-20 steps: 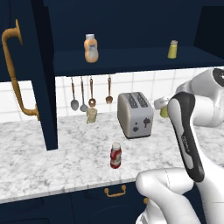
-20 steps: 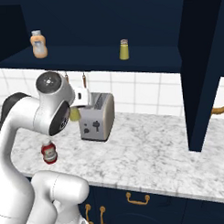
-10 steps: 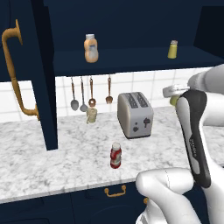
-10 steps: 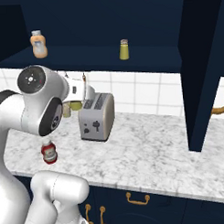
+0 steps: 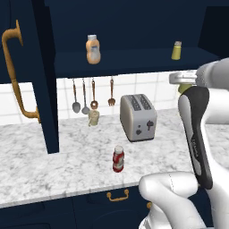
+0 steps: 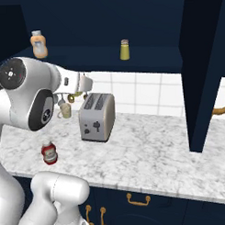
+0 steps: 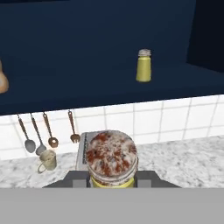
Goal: Put the shaker and condiment bottle from the counter next to their counterparts in the cabinet.
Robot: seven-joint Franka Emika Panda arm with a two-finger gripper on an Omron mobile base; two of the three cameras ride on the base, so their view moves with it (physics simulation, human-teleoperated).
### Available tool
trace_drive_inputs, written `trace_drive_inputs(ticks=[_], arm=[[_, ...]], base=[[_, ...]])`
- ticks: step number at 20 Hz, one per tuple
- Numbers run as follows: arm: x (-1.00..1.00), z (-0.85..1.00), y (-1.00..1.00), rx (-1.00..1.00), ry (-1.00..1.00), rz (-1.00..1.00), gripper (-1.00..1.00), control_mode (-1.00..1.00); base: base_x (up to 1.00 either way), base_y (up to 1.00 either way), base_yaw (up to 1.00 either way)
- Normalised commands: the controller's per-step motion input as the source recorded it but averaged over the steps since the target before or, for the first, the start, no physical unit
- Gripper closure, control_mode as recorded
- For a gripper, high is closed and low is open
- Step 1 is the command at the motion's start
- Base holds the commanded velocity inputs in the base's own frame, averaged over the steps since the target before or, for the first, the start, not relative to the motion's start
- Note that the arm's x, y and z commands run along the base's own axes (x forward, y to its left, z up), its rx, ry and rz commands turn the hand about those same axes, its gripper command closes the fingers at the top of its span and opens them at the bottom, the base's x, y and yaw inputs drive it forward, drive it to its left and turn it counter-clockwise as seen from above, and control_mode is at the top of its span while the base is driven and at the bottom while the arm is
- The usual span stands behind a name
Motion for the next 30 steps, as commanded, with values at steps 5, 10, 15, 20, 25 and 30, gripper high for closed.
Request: trace_drive_inputs(ticks=[5, 10, 15, 20, 25, 30], arm=[[0.00, 0.44, -0.14, 0.11, -0.06, -0.10, 1.00, -1.00], [0.00, 0.38, -0.11, 0.08, -0.04, -0.09, 1.00, -1.00], [0.00, 0.15, -0.10, 0.06, -0.04, -0.01, 1.00, -1.00], [0.31, 0.00, -0.16, 0.00, 0.00, 0.00, 1.00, -1.00], [0.37, 0.00, -0.18, 0.00, 0.00, 0.00, 1.00, -1.00], [0.41, 0.00, -0.15, 0.00, 0.00, 0.00, 1.00, -1.00]], base=[[0.00, 0.00, 0.00], [0.00, 0.00, 0.00], [0.00, 0.00, 0.00], [0.00, 0.00, 0.00], [0.00, 0.00, 0.00], [0.00, 0.00, 0.00]])
